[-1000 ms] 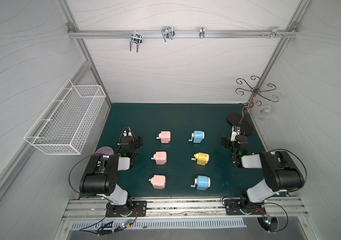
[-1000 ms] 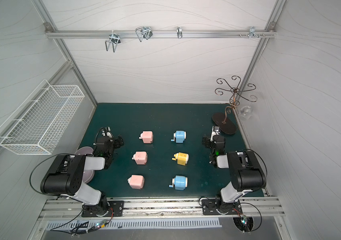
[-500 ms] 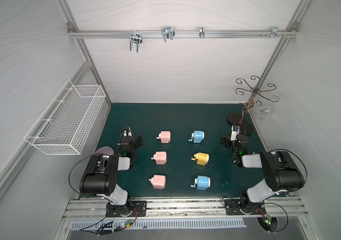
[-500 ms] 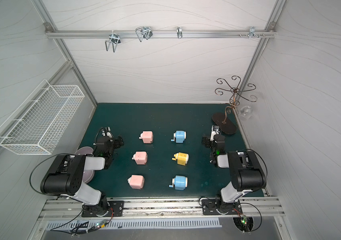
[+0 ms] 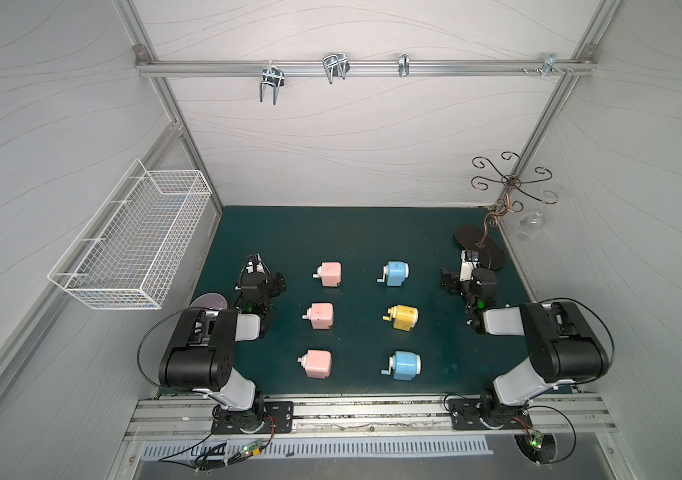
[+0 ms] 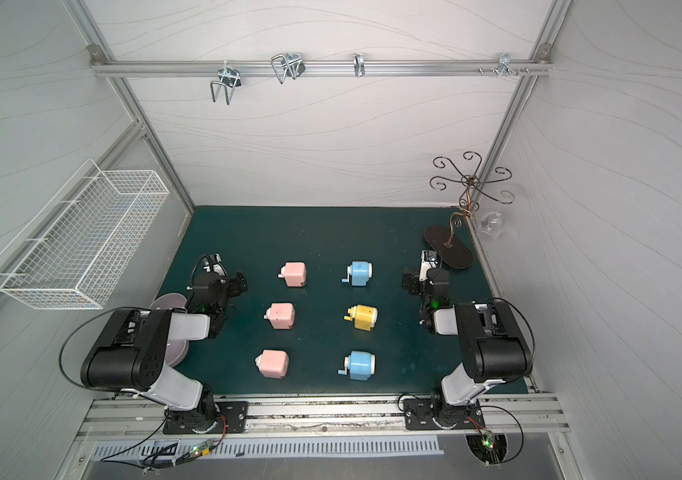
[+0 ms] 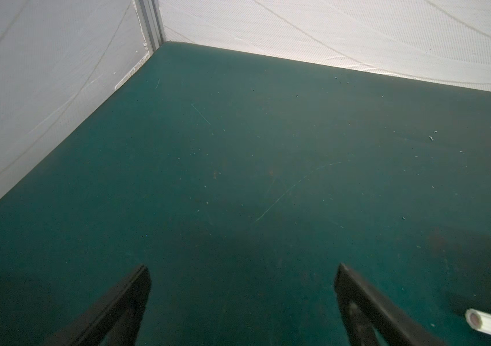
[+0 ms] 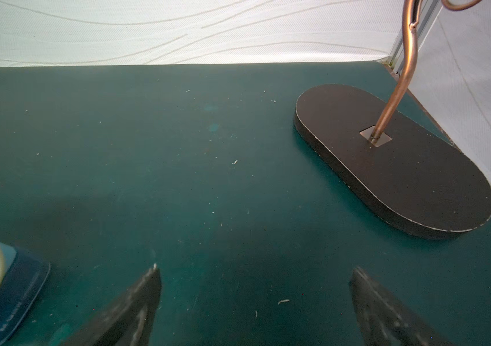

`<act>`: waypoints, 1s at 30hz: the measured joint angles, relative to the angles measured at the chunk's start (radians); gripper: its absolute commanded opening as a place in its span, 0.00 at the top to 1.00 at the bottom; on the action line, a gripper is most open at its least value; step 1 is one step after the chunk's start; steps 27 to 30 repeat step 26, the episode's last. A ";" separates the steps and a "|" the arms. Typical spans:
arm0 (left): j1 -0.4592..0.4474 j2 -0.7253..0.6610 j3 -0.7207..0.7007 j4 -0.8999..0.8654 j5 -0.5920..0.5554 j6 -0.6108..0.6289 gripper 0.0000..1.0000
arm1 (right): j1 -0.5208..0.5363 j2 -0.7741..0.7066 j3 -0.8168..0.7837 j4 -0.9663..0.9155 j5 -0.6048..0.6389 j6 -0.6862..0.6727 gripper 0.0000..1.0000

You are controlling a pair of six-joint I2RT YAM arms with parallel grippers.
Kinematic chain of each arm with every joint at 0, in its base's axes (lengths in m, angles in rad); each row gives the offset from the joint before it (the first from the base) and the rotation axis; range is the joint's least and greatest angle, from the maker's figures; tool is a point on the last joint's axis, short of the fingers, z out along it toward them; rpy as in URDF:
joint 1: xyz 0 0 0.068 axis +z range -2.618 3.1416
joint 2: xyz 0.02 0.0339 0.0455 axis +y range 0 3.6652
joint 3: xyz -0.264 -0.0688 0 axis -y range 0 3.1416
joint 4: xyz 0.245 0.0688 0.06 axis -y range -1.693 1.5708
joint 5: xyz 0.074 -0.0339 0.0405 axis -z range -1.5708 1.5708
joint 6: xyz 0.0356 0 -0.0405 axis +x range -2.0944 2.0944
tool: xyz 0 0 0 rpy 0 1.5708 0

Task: Put the tray back into the pencil sharpener
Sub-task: Reset both arms

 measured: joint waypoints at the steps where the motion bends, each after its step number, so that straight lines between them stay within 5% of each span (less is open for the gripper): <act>1: 0.000 0.000 0.000 0.000 0.000 0.000 0.01 | 0.000 0.000 0.000 -0.001 0.000 0.000 0.01; 30: 0.000 0.000 0.000 0.000 0.000 0.000 0.01 | 0.002 0.000 0.000 -0.001 0.012 -0.010 0.01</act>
